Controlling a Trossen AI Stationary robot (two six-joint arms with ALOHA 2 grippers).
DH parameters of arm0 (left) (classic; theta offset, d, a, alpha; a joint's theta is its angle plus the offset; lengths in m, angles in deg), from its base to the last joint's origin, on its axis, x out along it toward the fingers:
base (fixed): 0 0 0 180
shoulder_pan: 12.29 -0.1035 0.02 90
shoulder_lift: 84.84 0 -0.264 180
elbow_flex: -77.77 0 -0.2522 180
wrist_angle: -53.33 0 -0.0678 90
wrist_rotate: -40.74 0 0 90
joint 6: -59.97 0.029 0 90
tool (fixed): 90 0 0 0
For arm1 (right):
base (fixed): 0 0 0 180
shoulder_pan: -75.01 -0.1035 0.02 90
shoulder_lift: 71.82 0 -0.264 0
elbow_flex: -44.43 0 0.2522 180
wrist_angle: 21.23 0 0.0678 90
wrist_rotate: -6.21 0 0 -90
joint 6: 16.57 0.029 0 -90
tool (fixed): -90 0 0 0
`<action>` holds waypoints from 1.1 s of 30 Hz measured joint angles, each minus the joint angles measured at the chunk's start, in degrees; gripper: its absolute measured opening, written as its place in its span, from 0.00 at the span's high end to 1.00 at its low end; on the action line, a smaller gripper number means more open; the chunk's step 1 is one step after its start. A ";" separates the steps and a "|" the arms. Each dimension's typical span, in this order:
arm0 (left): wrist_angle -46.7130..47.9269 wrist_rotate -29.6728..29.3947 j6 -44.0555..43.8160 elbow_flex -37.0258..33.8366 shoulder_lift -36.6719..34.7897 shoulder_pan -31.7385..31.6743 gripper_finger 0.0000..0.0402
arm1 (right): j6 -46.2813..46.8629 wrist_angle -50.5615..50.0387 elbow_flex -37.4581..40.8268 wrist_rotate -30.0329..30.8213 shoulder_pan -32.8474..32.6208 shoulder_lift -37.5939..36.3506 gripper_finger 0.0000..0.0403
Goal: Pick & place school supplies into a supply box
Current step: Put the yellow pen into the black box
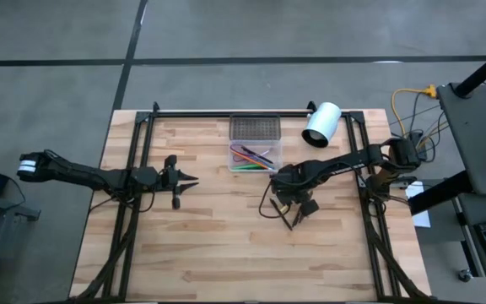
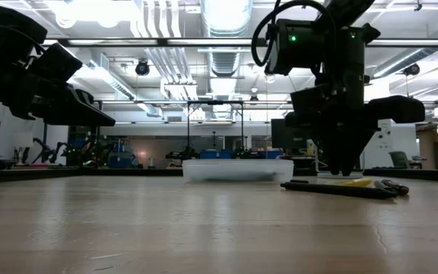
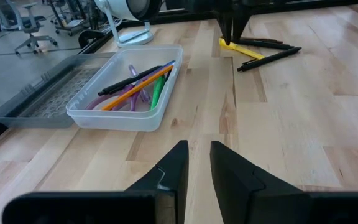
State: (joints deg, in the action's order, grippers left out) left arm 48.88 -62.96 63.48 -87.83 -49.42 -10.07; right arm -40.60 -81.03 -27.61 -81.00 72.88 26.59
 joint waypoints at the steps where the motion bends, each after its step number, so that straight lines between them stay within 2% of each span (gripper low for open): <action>1: 0.01 0.00 0.00 0.00 0.00 0.00 0.87 | 0.06 0.02 0.00 0.00 0.00 0.00 0.83; 17: 0.01 0.01 0.00 0.00 0.00 0.00 0.87 | -0.42 1.94 0.02 -0.20 -4.41 -0.02 0.83; 33: 0.00 -0.01 0.00 0.00 0.00 0.01 0.87 | 0.03 6.20 1.17 -1.77 -4.52 -0.02 0.83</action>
State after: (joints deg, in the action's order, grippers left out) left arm 48.88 -62.96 63.48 -87.83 -49.42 -10.07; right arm -40.57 -74.83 -26.44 -82.77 68.36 26.57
